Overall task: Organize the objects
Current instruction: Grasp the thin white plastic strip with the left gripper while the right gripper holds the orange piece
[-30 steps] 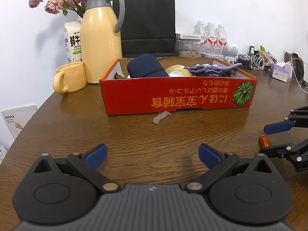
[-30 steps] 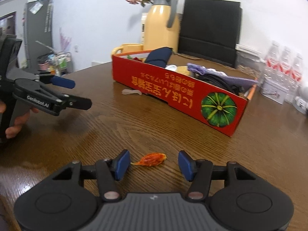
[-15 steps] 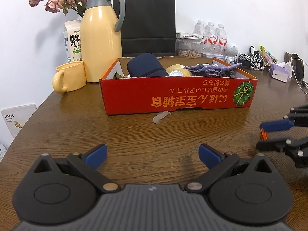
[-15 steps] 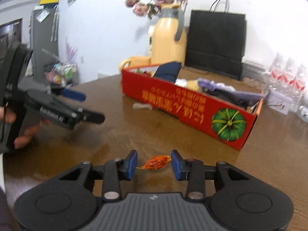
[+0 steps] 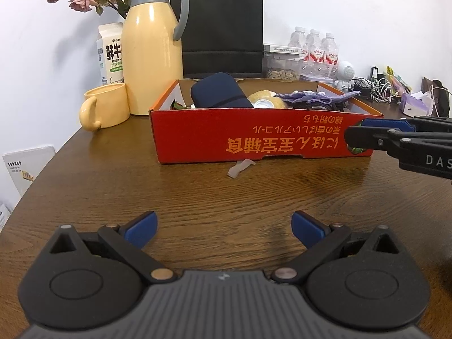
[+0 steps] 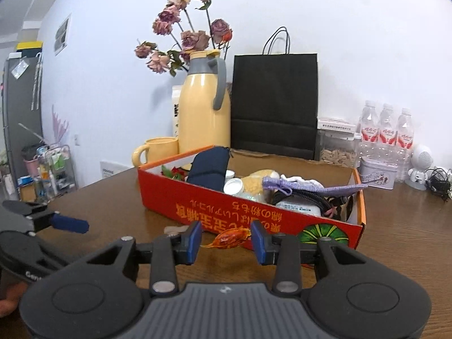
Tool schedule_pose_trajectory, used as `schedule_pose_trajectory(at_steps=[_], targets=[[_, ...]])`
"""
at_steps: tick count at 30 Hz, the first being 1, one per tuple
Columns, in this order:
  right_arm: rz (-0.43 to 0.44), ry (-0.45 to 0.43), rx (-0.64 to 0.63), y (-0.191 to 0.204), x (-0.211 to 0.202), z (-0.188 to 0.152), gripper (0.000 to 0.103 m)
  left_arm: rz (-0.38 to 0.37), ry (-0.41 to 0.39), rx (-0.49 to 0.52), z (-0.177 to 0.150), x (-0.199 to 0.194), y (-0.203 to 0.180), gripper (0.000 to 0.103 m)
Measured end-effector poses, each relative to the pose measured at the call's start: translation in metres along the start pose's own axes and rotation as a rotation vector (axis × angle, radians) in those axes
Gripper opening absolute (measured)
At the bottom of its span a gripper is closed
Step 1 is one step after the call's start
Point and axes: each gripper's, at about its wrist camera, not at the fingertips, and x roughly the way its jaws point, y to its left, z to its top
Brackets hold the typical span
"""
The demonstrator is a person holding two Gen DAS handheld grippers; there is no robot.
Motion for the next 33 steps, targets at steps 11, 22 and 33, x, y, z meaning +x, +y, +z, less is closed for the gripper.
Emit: schedule_pose_trajectory(at_steps=[11, 22, 33], targets=[[-0.053, -0.009, 0.028, -0.007, -0.001, -0.012, 0.037, 0.03, -0.053, -0.029, 0.026, 0.011, 0.002, 0.103], [-0.081, -0.017, 0.004, -0.005, -0.002, -0.014, 0.037, 0.027, 0.076, 0.006, 0.053, 0.089, -0.011, 0.066], [-0.078, -0.026, -0.012, -0.002, -0.004, -0.014, 0.037, -0.059, 0.04, 0.006, 0.049, 0.076, -0.019, 0.005]])
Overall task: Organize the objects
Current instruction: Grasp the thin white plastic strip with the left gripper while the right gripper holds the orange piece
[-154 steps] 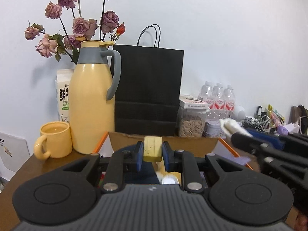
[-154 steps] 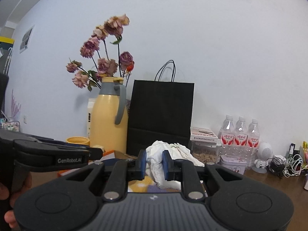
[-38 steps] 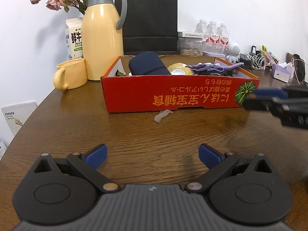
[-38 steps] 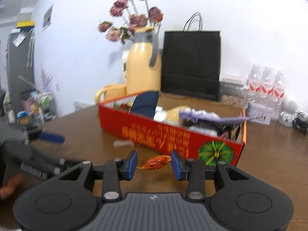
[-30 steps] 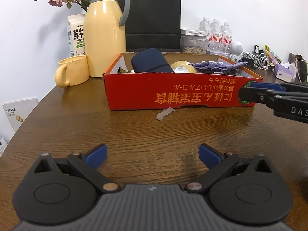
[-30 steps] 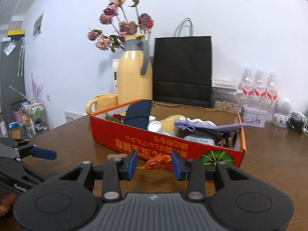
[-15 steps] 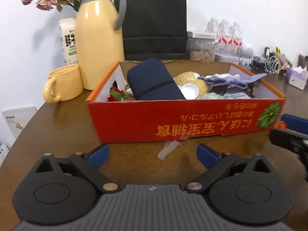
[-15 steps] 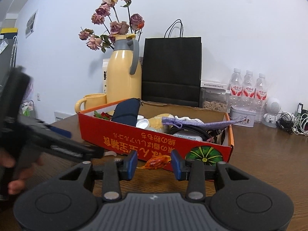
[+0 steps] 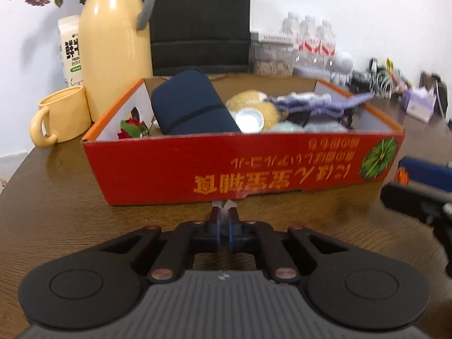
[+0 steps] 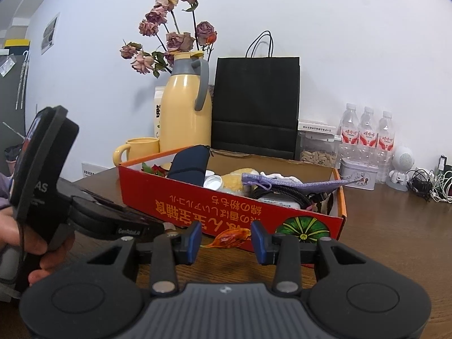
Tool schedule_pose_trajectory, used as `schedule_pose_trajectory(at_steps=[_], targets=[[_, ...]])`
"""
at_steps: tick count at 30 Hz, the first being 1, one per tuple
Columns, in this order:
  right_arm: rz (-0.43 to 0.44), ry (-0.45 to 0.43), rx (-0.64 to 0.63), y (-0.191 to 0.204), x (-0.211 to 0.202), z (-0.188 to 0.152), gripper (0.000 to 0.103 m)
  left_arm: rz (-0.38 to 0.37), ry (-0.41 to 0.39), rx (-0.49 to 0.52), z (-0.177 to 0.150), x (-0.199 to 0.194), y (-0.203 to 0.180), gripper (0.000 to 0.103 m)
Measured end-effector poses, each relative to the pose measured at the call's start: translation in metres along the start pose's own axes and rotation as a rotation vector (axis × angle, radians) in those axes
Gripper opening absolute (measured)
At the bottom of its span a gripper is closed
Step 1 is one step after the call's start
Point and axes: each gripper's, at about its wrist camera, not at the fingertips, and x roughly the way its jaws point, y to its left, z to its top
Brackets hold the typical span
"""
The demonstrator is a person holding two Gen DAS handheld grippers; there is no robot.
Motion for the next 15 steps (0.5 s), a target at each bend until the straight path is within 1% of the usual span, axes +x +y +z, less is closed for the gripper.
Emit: schedule_pose_trajectory(at_steps=[3, 7, 11, 15], targets=[[-0.002, -0.004, 0.0, -0.001, -0.001, 0.0, 0.037, 0.003, -0.044, -0.02, 0.001, -0.011, 0.001, 0.004], [-0.004, -0.002, -0.001, -0.001, 0.0, 0.0, 0.037, -0.021, -0.064, -0.017, -0.001, -0.023, -0.004, 0.004], [-0.004, -0.005, -0.001, -0.001, 0.0, 0.001, 0.037, -0.032, -0.107, -0.008, -0.006, -0.038, -0.01, 0.004], [-0.004, -0.005, -0.001, -0.001, 0.0, 0.001, 0.037, -0.049, -0.136, -0.028, -0.013, -0.054, -0.01, 0.004]])
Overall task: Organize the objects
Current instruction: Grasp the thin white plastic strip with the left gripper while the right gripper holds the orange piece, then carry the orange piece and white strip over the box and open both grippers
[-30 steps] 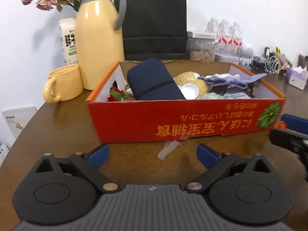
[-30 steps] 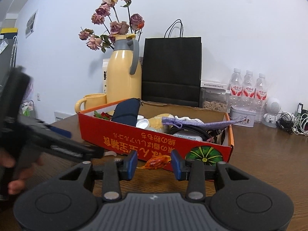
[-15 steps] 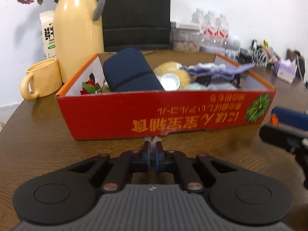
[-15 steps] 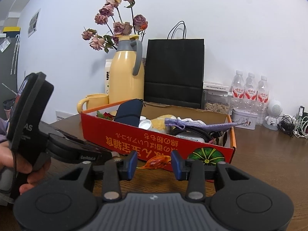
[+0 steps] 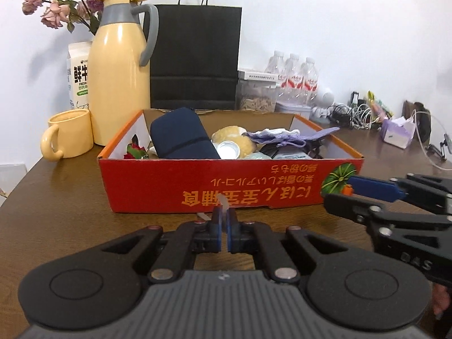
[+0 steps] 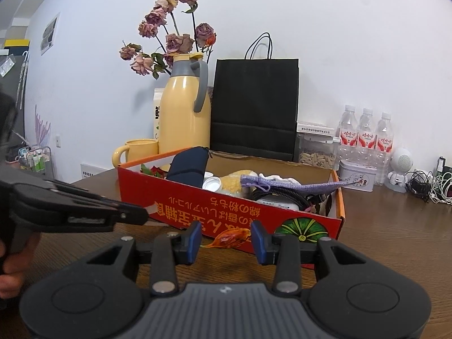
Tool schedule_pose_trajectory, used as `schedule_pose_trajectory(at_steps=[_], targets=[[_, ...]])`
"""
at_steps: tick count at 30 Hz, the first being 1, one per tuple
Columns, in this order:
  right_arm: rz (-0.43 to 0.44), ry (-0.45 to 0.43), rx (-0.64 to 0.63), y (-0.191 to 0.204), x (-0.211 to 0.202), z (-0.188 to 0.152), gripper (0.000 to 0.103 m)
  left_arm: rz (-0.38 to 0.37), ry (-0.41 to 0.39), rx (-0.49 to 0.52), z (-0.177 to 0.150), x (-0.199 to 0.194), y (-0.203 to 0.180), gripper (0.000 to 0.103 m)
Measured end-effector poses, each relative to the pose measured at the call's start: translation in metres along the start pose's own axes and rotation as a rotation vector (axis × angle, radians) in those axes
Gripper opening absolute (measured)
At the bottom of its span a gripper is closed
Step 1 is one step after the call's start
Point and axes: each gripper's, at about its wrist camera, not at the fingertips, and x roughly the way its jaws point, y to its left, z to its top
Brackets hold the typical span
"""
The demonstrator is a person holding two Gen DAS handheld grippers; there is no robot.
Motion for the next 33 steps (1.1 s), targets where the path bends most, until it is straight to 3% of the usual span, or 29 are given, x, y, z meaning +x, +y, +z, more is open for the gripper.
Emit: schedule_pose_trajectory(at_steps=[33], targets=[[-0.006, 0.0, 0.003, -0.001, 0.001, 0.0, 0.037, -0.208, -0.063, -0.006, -0.023, -0.062, -0.026, 0.003]])
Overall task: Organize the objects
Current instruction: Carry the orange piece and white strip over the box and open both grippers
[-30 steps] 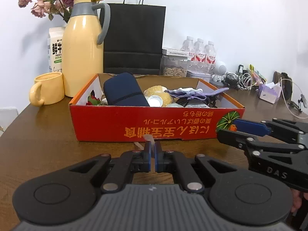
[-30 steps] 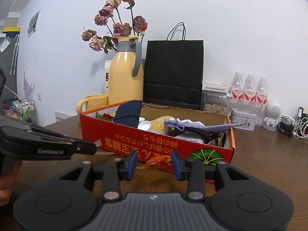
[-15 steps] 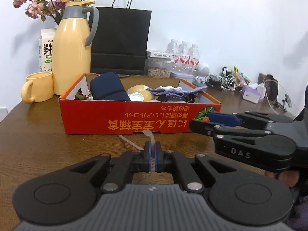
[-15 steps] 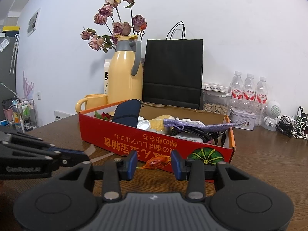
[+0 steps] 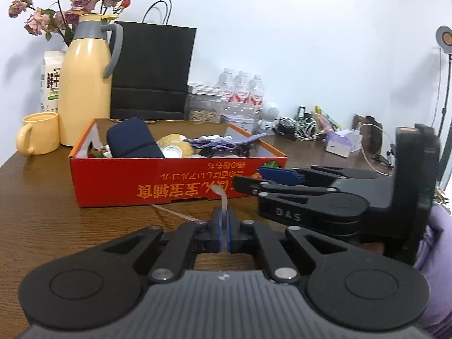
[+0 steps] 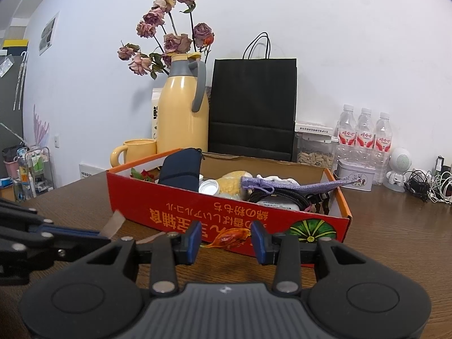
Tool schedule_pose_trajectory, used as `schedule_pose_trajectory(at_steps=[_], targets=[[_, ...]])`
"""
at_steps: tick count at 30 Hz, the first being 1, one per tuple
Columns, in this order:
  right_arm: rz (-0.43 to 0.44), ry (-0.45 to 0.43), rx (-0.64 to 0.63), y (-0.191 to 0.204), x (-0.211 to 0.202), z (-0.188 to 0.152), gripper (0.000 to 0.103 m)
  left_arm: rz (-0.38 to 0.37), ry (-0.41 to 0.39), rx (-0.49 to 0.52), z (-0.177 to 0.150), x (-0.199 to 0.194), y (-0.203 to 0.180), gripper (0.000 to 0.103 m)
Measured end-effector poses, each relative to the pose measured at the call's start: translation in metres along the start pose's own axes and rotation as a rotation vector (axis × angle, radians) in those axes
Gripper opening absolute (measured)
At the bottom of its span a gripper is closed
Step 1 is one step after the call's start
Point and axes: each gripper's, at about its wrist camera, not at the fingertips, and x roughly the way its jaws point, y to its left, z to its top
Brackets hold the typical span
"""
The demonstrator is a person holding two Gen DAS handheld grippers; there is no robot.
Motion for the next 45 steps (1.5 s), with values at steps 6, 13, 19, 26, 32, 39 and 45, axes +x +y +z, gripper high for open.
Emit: schedule_pose_trajectory(at_steps=[6, 13, 19, 26, 32, 39, 45], targets=[[-0.001, 0.004, 0.003, -0.001, 0.0, 0.0, 0.037, -0.048, -0.011, -0.009, 0.005, -0.009, -0.006, 0.003], [0.031, 0.064, 0.009, 0.001, 0.023, 0.005, 0.037, -0.01, -0.041, -0.045, 0.016, -0.017, 0.003, 0.003], [0.066, 0.121, 0.017, 0.007, 0.056, 0.012, 0.037, 0.038, -0.046, -0.094, 0.023, -0.018, 0.022, 0.003], [0.071, 0.11, 0.023, 0.015, 0.073, 0.016, 0.037, 0.073, -0.155, -0.054, 0.046, -0.04, 0.023, 0.003], [0.06, 0.043, 0.032, 0.013, 0.055, 0.02, 0.037, 0.103, -0.157, -0.069, 0.052, -0.037, 0.03, 0.003], [0.068, -0.033, 0.062, 0.001, 0.037, 0.04, 0.037, 0.111, -0.19, -0.055, 0.072, -0.027, 0.032, 0.003], [0.042, -0.104, 0.019, -0.008, 0.032, 0.073, 0.037, 0.114, -0.216, -0.06, 0.103, -0.003, 0.034, 0.003]])
